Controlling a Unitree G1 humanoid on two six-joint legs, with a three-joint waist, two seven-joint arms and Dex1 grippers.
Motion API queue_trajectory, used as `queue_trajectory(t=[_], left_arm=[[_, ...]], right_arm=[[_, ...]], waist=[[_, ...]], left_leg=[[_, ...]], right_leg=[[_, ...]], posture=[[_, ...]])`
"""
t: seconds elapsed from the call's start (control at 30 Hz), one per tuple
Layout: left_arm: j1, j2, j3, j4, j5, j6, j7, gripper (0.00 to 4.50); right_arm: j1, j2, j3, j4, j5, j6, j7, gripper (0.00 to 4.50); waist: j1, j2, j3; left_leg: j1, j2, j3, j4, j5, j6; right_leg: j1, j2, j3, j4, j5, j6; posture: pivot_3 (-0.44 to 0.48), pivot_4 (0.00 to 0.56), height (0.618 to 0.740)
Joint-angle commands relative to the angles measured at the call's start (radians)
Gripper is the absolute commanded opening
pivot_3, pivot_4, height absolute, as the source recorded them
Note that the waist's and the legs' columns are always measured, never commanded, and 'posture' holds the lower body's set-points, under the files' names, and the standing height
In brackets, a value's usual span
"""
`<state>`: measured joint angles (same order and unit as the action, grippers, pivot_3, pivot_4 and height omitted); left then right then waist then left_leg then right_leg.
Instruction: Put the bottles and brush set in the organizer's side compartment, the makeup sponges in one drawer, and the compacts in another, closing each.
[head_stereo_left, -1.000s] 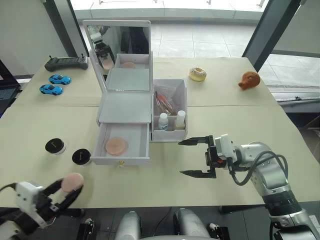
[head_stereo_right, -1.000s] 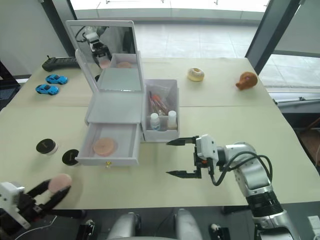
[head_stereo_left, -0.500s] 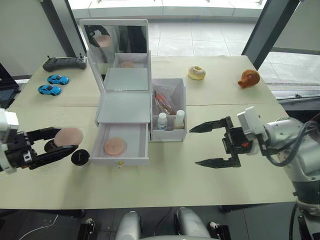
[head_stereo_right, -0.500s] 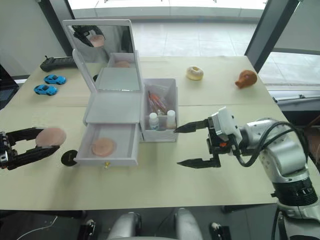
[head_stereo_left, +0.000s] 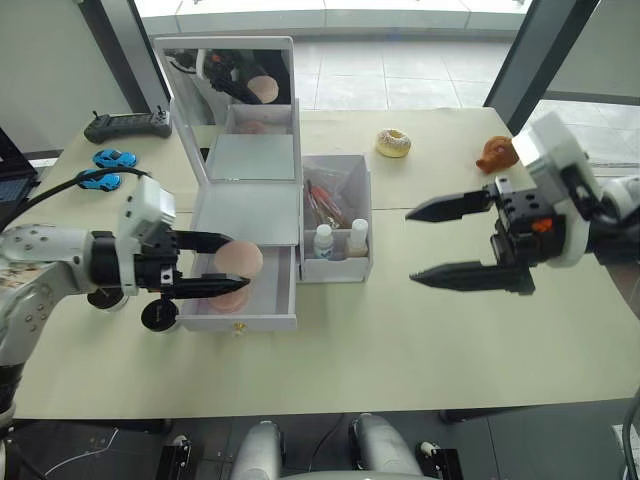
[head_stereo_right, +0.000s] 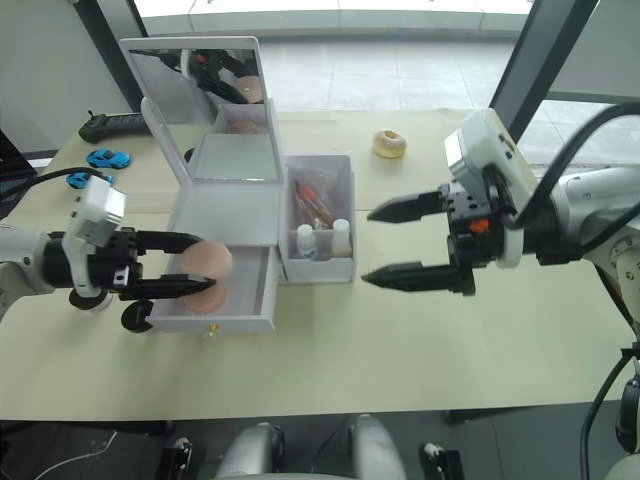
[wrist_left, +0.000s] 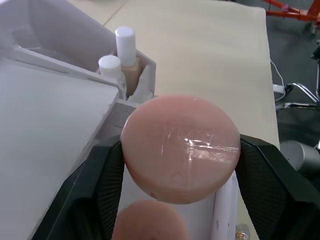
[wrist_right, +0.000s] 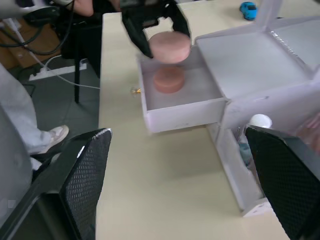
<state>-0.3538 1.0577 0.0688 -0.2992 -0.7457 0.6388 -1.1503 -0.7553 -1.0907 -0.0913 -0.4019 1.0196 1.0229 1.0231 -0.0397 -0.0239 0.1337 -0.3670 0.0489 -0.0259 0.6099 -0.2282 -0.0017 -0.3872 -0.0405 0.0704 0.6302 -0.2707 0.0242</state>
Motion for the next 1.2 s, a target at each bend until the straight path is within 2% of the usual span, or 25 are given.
queue_trajectory(t=[0.03, 0.33, 0.4, 0.5, 0.67, 0.8, 0.87, 1.0, 1.07, 1.13, 1.2], left_arm=[[-0.036, -0.028, -0.042, -0.006, 0.056, -0.018, 0.001, 2.97], [-0.071, -0.068, -0.091, -0.005, 0.134, -0.021, -0.025, 2.97], [-0.078, -0.073, -0.078, -0.009, 0.119, -0.008, -0.032, 3.69], [-0.086, -0.062, -0.069, -0.018, 0.118, 0.009, -0.04, 4.48], [-0.098, -0.06, -0.051, -0.025, 0.118, 0.021, -0.038, 4.48], [-0.083, -0.048, 0.019, -0.022, 0.072, 0.042, -0.042, 4.48], [-0.05, -0.042, 0.093, -0.045, 0.019, 0.068, -0.041, 4.48], [0.136, -0.02, 0.439, -0.183, -0.183, 0.183, -0.054, 4.48], [0.272, -0.009, 0.577, -0.233, -0.206, 0.231, -0.075, 4.48], [0.402, -0.05, 0.693, -0.245, -0.232, 0.268, -0.06, 4.48], [0.605, -0.103, 0.769, -0.26, -0.165, 0.236, -0.117, 4.48]], right_arm=[[-0.036, 0.001, -0.014, -0.006, -0.003, 0.04, -0.053, 4.5], [-0.035, -0.012, -0.035, -0.022, -0.003, 0.065, -0.077, 4.5], [-0.033, -0.012, -0.03, -0.023, -0.017, 0.051, -0.076, 4.5], [-0.033, -0.008, -0.031, -0.024, -0.023, 0.045, -0.072, 4.5], [-0.042, 0.001, -0.021, -0.022, -0.038, 0.03, -0.058, 4.5], [-0.04, 0.004, -0.006, -0.02, -0.076, -0.022, -0.012, 4.5], [-0.033, 0.01, 0.003, -0.019, -0.098, -0.066, 0.029, 4.5], [-0.065, 0.042, 0.062, 0.011, -0.172, -0.178, 0.127, 4.5], [-0.112, 0.087, 0.091, 0.053, -0.197, -0.208, 0.145, 4.5], [-0.14, 0.128, 0.126, 0.094, -0.235, -0.245, 0.174, 4.5], [-0.168, 0.163, 0.173, 0.145, -0.286, -0.29, 0.217, 4.5]], waist=[[0.001, 0.0, 0.0], [0.0, -0.001, 0.0], [0.001, -0.001, 0.0], [0.001, -0.001, 0.0], [0.0, -0.001, 0.0], [0.0, -0.001, 0.0], [-0.002, -0.001, 0.0], [-0.009, -0.001, 0.0], [-0.012, 0.001, 0.001], [-0.005, 0.002, 0.001], [-0.007, 0.003, 0.0]], left_leg=[[-0.001, 0.0, 0.0, 0.0, 0.0, 0.0], [-0.001, 0.0, 0.0, 0.001, 0.0, 0.0], [-0.001, 0.0, 0.0, 0.001, 0.0, 0.0], [-0.001, 0.0, 0.0, 0.001, 0.0, 0.0], [-0.001, 0.0, 0.0, 0.001, 0.0, 0.0], [-0.001, 0.0, 0.0, 0.001, 0.0, 0.0], [-0.001, 0.0, 0.0, 0.001, 0.0, 0.0], [0.0, 0.001, 0.0, 0.0, 0.0, 0.0], [0.0, 0.002, 0.0, 0.0, 0.0, 0.0], [0.001, 0.002, 0.0, 0.0, 0.0, 0.0], [0.003, 0.002, 0.001, 0.0, 0.0, 0.0]], right_leg=[[0.0, 0.0, 0.0, 0.0, 0.0, 0.0], [0.0, 0.0, 0.0, 0.0, 0.0, 0.001], [0.0, 0.0, 0.0, 0.0, 0.0, 0.001], [0.0, 0.0, 0.0, 0.0, 0.0, 0.001], [0.0, 0.0, 0.0, 0.0, -0.001, 0.002], [0.0, 0.0, 0.0, 0.0, -0.001, 0.002], [0.0, 0.0, 0.0, 0.0, -0.001, 0.003], [-0.001, 0.0, 0.0, 0.001, -0.001, 0.003], [-0.001, 0.001, 0.0, 0.0, -0.001, 0.003], [0.0, 0.0, 0.0, 0.001, -0.001, 0.003], [0.001, 0.0, 0.0, 0.0, -0.001, 0.003]], posture=[[0.0, 0.15, 0.74], [0.0, 0.15, 0.74], [0.0, 0.15, 0.74], [0.0, 0.15, 0.74], [0.0, 0.15, 0.74], [0.0, 0.15, 0.74], [0.0, 0.15, 0.74], [0.0, 0.15, 0.74], [0.0, 0.15, 0.74], [0.0, 0.15, 0.74], [0.0, 0.15, 0.74]])
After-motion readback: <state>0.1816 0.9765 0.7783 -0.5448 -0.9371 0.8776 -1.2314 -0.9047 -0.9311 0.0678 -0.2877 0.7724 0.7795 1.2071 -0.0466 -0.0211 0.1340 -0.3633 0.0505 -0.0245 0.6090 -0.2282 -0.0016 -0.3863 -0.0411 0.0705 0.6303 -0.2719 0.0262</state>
